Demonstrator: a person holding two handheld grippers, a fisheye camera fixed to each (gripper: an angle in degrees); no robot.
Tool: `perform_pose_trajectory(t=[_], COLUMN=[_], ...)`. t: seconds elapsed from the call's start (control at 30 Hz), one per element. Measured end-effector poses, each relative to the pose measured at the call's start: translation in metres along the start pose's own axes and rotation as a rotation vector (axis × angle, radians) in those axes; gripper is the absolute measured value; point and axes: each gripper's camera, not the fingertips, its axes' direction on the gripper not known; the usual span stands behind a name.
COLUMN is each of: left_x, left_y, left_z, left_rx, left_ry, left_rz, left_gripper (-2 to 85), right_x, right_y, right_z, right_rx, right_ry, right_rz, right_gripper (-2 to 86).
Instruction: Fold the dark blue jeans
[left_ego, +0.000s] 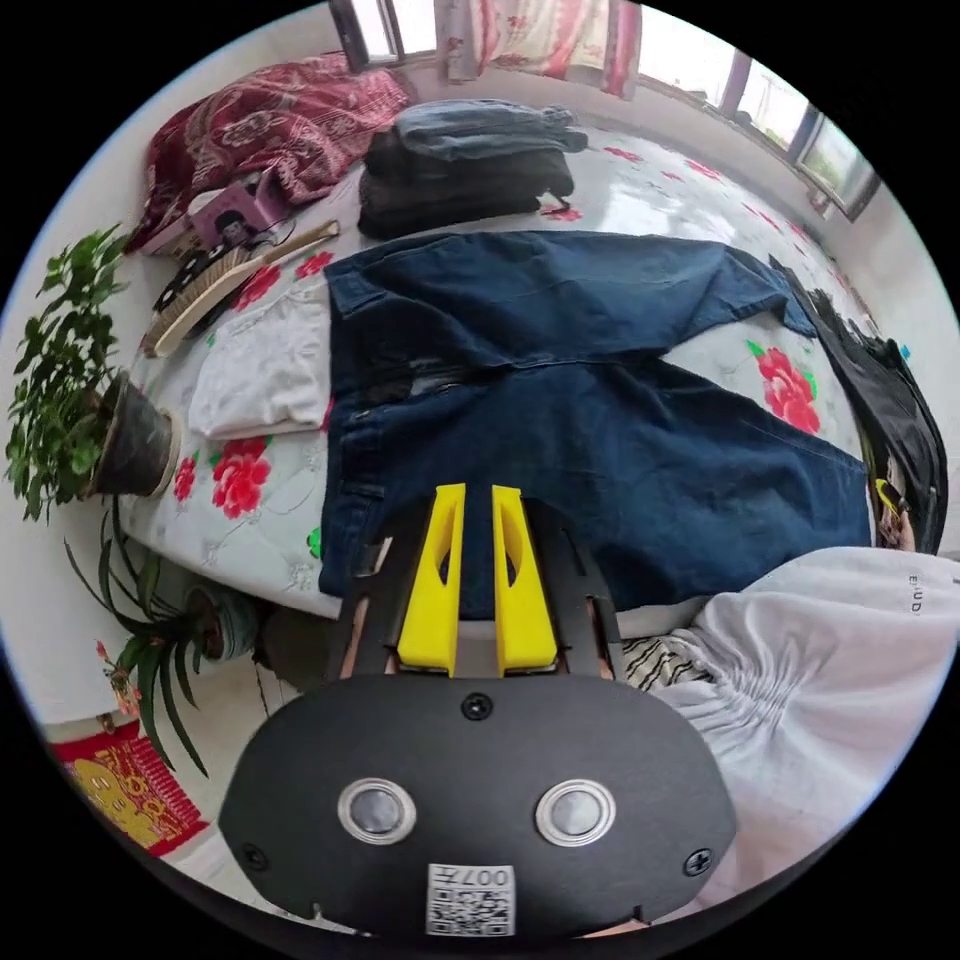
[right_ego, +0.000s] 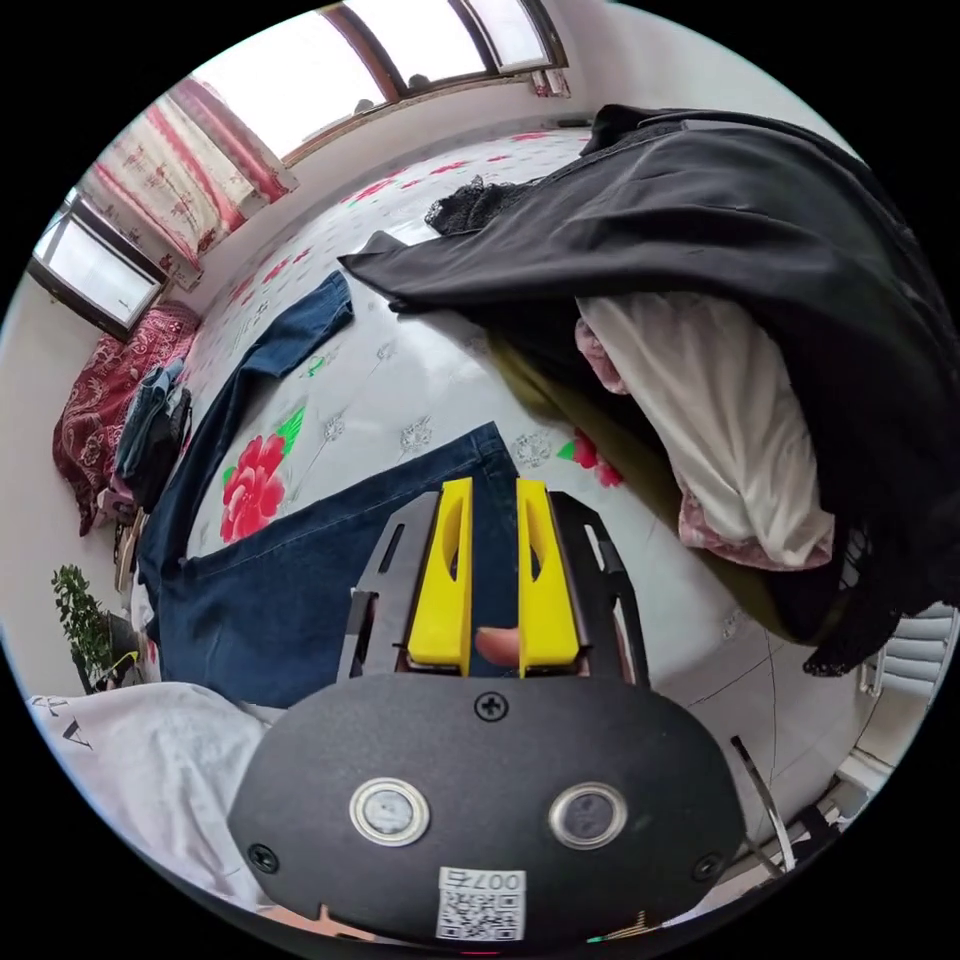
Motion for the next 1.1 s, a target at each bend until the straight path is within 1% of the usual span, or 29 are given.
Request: perform_pose_trajectory(t=[0.1,0.2,0.33,0.4,0.5,0.6,0.67,0.77,0.83,0.87,0.93,1.0,1.07,1.1], left_x=[0.041,0.068,0.105,0.123,0.156,0.186,0.202,0.227,0.25,0.255,0.268,0.27,0.267,0.263], left_y=[-0.023,-0.035,-0.044,-0.048,-0.055,-0.063,-0.067,-0.071,-0.068,-0.066,-0.06,-0.063,-0.069,-0.075], left_z=[0.019,0.044,0.07,0.078,0.097,0.12,0.135,0.154,0.172,0.178,0.21,0.234,0.245,0.248], left_rx=[-0.008,-0.047,-0.048,-0.03,-0.006,0.006,0.021,0.065,0.083,0.083,0.081,0.083,0.058,0.037], left_ry=[0.017,0.009,-0.024,-0.03,-0.035,-0.051,-0.066,-0.041,-0.023,-0.035,-0.149,-0.208,-0.133,-0.088], left_rz=[0.099,0.147,0.235,0.291,0.411,0.556,0.648,0.824,0.994,1.038,1.174,1.212,1.234,1.232], left_gripper=[5.0,4.9,5.1,5.3,5.8,6.4,6.8,8.1,9.6,10.0,11.0,10.9,9.1,6.2], right_x=[0.0,-0.005,-0.03,-0.037,-0.039,-0.029,-0.018,-0.01,-0.01,-0.011,-0.018,-0.029,-0.052,-0.058], right_y=[-0.02,-0.026,-0.012,0.0,0.017,0.029,0.042,0.066,0.082,0.094,0.111,0.127,0.143,0.146], right_z=[0.017,0.027,-0.001,-0.018,-0.045,-0.077,-0.116,-0.17,-0.2,-0.219,-0.246,-0.268,-0.292,-0.298], right_rx=[-0.077,-0.131,-0.07,-0.04,-0.02,0.004,0.096,0.227,0.295,0.339,0.397,0.425,0.437,0.438], right_ry=[-0.033,-0.048,0.067,0.07,-0.027,-0.18,-0.306,-0.418,-0.456,-0.479,-0.502,-0.506,-0.462,-0.441], right_rz=[-0.042,-0.082,-0.163,-0.182,-0.186,-0.14,-0.07,0.011,0.046,0.06,0.071,0.068,0.033,0.026], right_gripper=[7.9,7.2,2.9,1.5,0.3,-0.1,-0.2,-0.2,-0.2,-0.2,-0.2,-0.2,-0.2,-0.2])
